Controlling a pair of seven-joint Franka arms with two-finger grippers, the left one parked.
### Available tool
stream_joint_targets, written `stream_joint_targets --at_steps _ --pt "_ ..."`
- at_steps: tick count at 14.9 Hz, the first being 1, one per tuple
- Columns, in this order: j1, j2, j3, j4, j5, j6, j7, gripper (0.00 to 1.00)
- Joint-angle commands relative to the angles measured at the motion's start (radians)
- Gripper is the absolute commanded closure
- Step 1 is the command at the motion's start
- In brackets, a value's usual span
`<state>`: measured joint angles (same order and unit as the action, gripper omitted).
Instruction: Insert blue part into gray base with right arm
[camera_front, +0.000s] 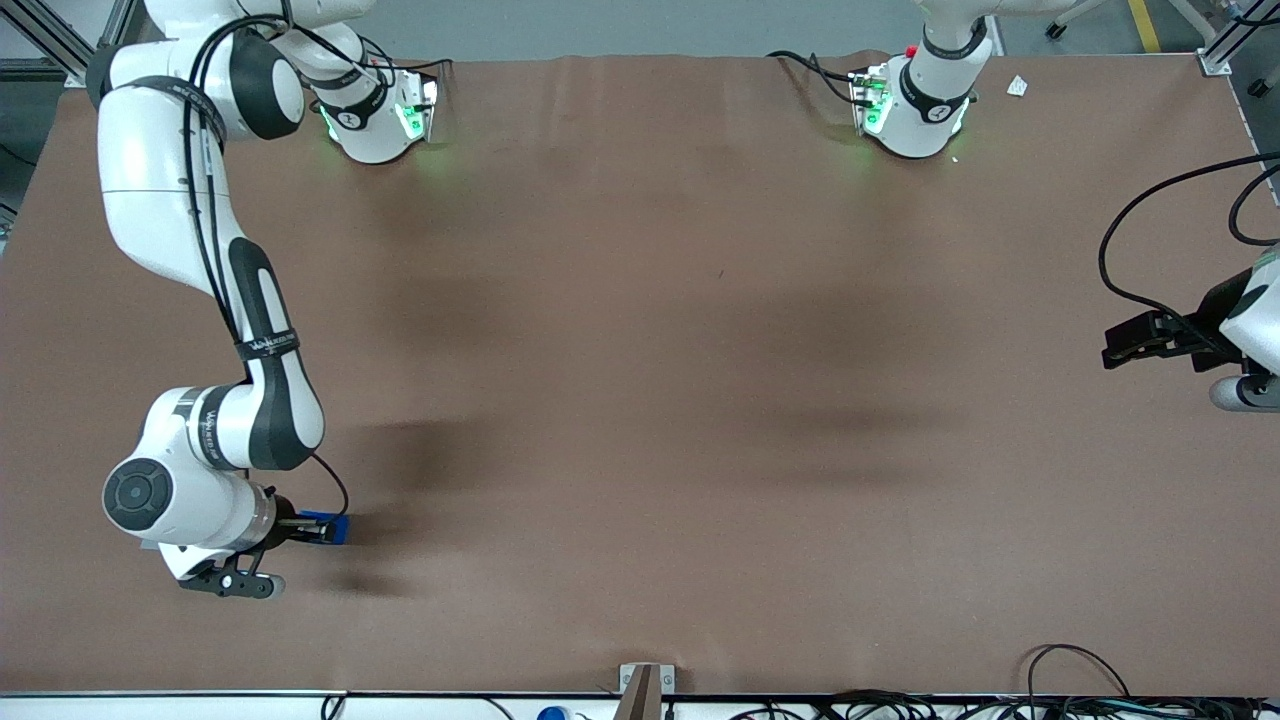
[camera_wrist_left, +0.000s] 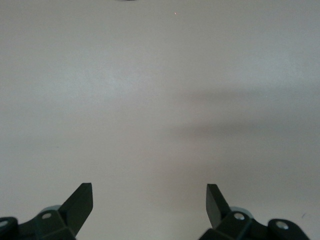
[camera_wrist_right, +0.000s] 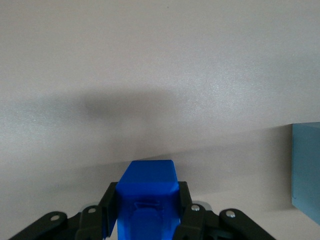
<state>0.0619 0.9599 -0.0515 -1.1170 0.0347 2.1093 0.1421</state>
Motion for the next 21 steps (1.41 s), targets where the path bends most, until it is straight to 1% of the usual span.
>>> stream_joint_targets --at_steps 1,5,7,9,10,12,16,18,21 --pt "-0.005 -0.015 0.005 -0.037 -0.012 0.029 0.007 0.00" --pt "-0.011 -0.023 0.005 -0.037 -0.006 0.021 0.008 0.00" --pt "-0.036 -0.030 0.007 -0.035 0.005 0.018 0.005 0.00" --pt "-0.043 -0.052 0.009 -0.035 0.004 0.015 0.004 0.00" --pt "-0.043 -0.072 0.007 -0.035 0.004 -0.011 0.005 0.00" --pt "-0.078 -0.154 0.015 -0.035 0.007 -0.122 -0.009 0.00" --pt "-0.088 -0.346 0.013 -0.070 0.005 -0.302 -0.050 0.00" --pt "-0.089 -0.450 0.012 -0.118 0.005 -0.340 -0.050 0.00" --pt "-0.096 -0.559 0.012 -0.130 0.007 -0.406 -0.052 0.00"
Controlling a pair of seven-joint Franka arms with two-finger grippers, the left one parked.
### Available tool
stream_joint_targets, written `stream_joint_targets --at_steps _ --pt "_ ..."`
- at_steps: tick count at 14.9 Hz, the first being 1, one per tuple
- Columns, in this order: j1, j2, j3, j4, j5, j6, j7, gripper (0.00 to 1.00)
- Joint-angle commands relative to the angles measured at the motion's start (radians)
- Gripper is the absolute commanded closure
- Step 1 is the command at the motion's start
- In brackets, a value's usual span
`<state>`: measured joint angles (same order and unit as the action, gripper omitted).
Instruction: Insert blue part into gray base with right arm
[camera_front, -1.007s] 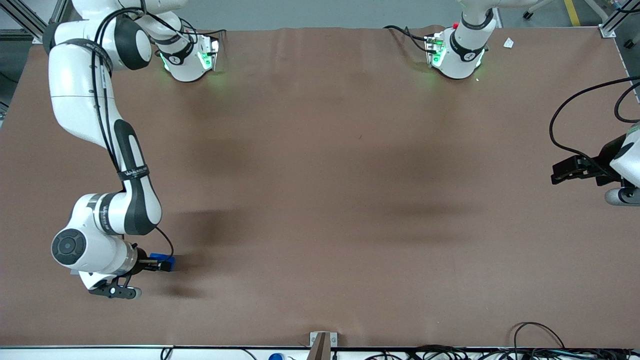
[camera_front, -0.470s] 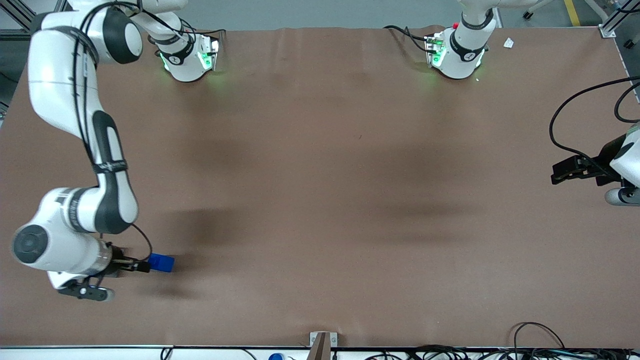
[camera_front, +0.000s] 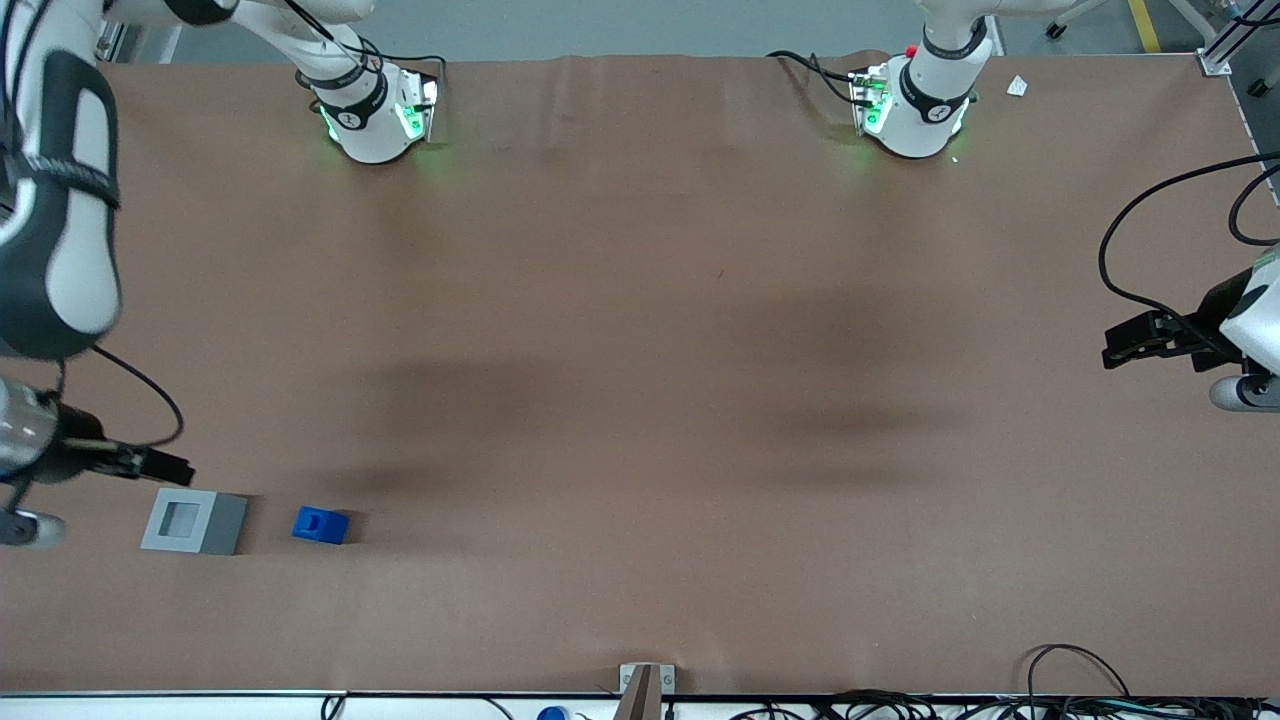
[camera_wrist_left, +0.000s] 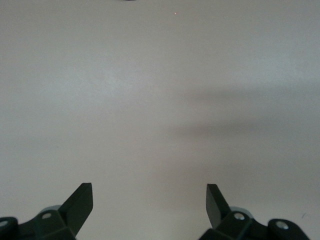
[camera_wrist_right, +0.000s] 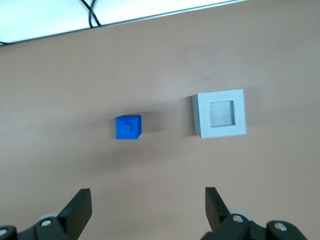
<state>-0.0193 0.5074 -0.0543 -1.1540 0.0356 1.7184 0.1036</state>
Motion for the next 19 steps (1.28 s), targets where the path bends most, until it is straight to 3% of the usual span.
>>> stream_joint_targets --at_steps 1,3,8,14,19 --pt "-0.014 -0.142 0.014 -0.098 0.006 -0.048 -0.013 0.00" --pt "-0.008 -0.249 0.013 -0.185 0.006 -0.077 -0.013 0.00" --pt "-0.007 -0.518 0.013 -0.522 -0.005 0.042 -0.015 0.00" --pt "-0.005 -0.549 0.016 -0.442 -0.010 -0.115 -0.015 0.00" --pt "-0.005 -0.537 0.013 -0.368 -0.025 -0.125 -0.028 0.00"
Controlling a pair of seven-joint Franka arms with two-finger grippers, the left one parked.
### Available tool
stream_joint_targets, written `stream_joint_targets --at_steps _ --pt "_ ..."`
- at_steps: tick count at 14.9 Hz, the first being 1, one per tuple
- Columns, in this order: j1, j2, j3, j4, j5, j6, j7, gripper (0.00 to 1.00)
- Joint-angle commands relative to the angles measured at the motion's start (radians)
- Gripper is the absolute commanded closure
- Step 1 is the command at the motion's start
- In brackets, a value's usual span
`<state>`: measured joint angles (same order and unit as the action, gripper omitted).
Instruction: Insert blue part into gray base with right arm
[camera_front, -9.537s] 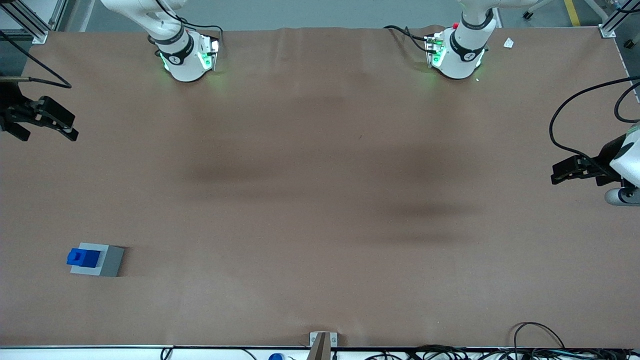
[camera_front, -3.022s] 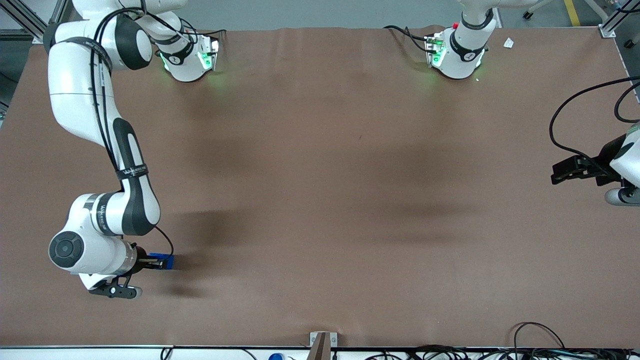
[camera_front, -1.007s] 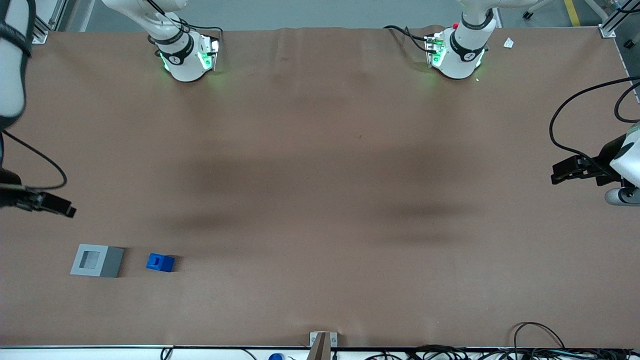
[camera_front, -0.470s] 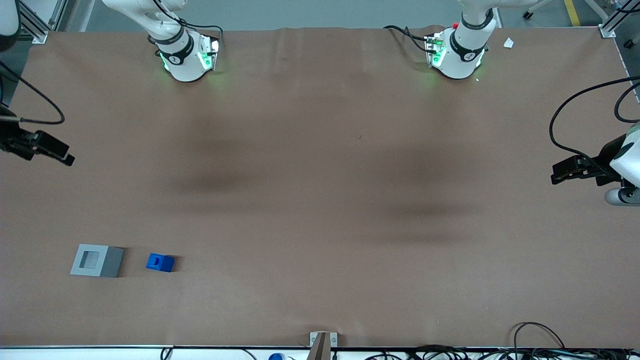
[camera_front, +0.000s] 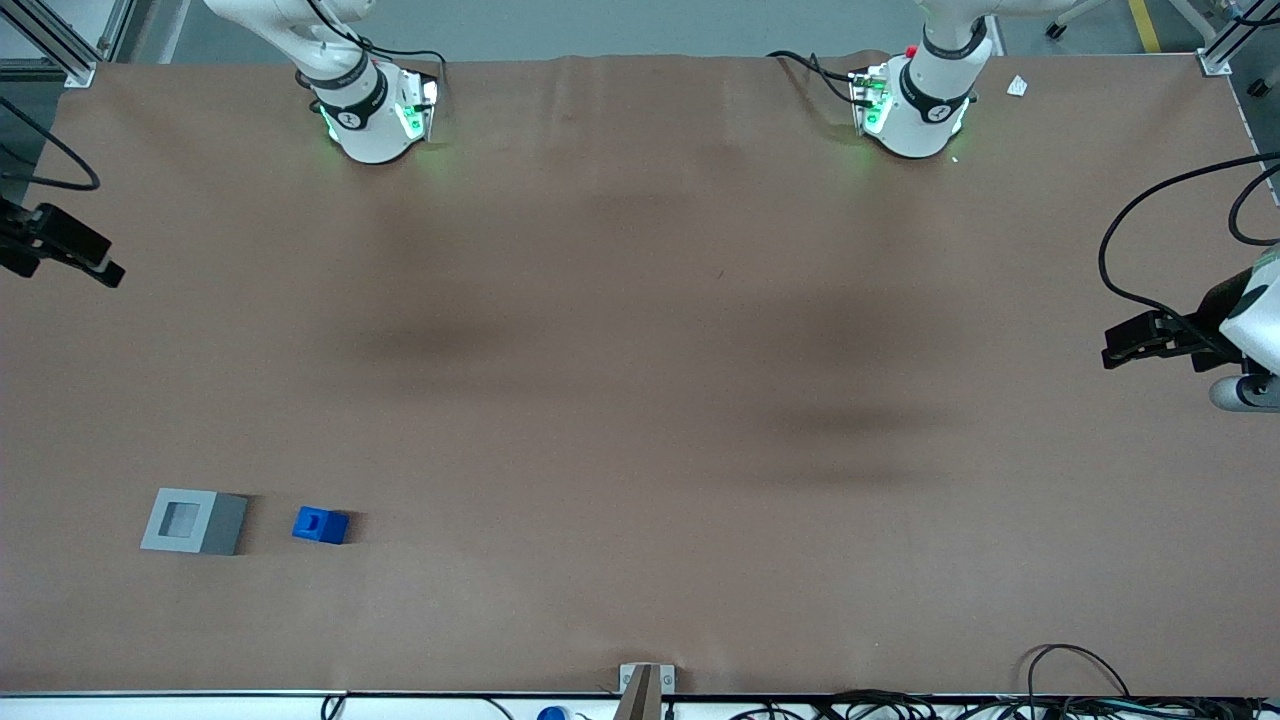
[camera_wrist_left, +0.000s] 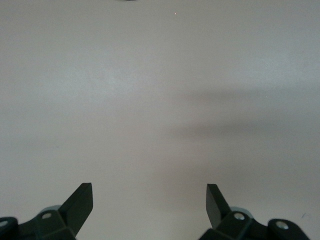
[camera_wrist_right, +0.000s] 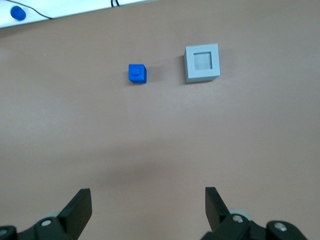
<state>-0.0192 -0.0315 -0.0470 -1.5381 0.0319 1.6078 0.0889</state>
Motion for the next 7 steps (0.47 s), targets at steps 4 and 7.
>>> stream_joint_targets --at_steps 4,7 --pt "-0.005 0.004 0.006 0.020 -0.055 -0.014 -0.009 0.00" --pt "-0.005 0.008 0.006 0.024 -0.052 -0.015 -0.009 0.00"
